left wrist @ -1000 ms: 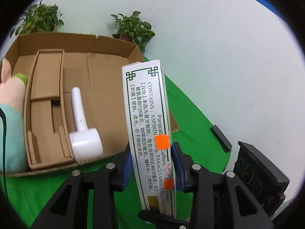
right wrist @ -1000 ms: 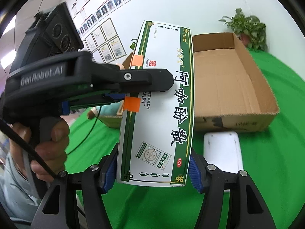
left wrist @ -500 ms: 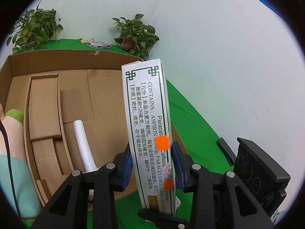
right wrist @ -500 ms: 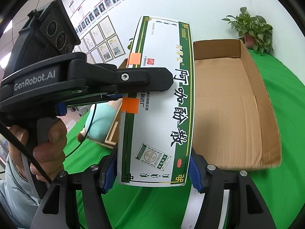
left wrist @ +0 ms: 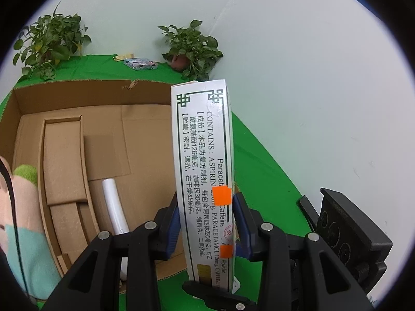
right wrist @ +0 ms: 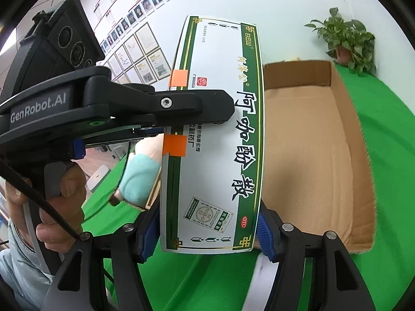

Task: Organize objects
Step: 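Lift the medicine box upright with the left gripper and carry it over the box, then lower the medicine box beside the hair dryer and open the left gripper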

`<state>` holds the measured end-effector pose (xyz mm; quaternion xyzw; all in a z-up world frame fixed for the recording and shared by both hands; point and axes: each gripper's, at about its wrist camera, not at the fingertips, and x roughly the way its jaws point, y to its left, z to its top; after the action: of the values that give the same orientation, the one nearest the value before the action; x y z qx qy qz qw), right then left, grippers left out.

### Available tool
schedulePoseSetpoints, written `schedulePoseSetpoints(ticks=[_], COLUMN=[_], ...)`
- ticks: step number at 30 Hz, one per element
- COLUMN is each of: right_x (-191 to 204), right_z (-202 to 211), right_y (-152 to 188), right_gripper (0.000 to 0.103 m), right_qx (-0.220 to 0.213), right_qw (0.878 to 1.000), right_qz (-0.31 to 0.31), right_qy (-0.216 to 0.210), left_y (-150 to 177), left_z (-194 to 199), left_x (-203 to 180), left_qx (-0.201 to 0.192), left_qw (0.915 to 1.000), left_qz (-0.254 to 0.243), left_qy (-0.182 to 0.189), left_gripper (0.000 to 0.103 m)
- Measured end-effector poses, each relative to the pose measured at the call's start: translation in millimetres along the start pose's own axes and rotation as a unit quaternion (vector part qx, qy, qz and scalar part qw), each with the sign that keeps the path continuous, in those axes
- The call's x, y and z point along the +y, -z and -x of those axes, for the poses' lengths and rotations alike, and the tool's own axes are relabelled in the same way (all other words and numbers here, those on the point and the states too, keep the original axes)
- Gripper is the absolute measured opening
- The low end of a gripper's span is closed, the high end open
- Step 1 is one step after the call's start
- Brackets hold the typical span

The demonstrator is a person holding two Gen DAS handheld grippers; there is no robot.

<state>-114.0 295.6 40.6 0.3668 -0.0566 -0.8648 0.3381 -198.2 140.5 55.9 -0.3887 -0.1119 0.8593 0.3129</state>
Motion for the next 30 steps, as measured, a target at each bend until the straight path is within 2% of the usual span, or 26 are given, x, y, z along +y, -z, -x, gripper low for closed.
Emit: schedulePoseSetpoints(ticks=[8, 13, 19, 21, 24, 30], right_x=[-29.4, -40.7, -37.5, -34.2, -32.8, -30.0], right_z=[-36.0, -60.7, -79.0, -83.4, -87.9, -92.3], right_y=[7.1, 14.6, 16.3, 16.2, 16.8, 13.6], right_gripper=[0.061, 0.061, 0.061, 0.060, 0.059, 0.063], right_qx=[0.056, 0.081, 0.100, 0.106, 0.114, 0.128], right_qw=[0.997, 0.995, 0.994, 0.993, 0.991, 0.988], right_qz=[-0.051, -0.061, -0.041, -0.032, -0.025, -0.031], right_qy=[-0.014, -0.005, 0.033, 0.047, 0.068, 0.076], left_y=[7.6, 13.8, 16.9, 19.0, 21.0, 24.1], left_z=[-46.4, -66.1, -77.8, -80.3, -76.4, -42.4], left_x=[28.4, 40.1, 48.6, 46.5, 48.1, 47.3], left_qx=[0.055, 0.077, 0.088, 0.096, 0.094, 0.055], left_qw=[0.9979, 0.9961, 0.9939, 0.9908, 0.9867, 0.9858], left_qz=[0.034, 0.040, 0.040, 0.022, 0.018, 0.006], left_qy=[-0.008, -0.018, -0.052, -0.093, -0.131, -0.158], left_gripper=[0.037, 0.038, 0.045, 0.049, 0.051, 0.051])
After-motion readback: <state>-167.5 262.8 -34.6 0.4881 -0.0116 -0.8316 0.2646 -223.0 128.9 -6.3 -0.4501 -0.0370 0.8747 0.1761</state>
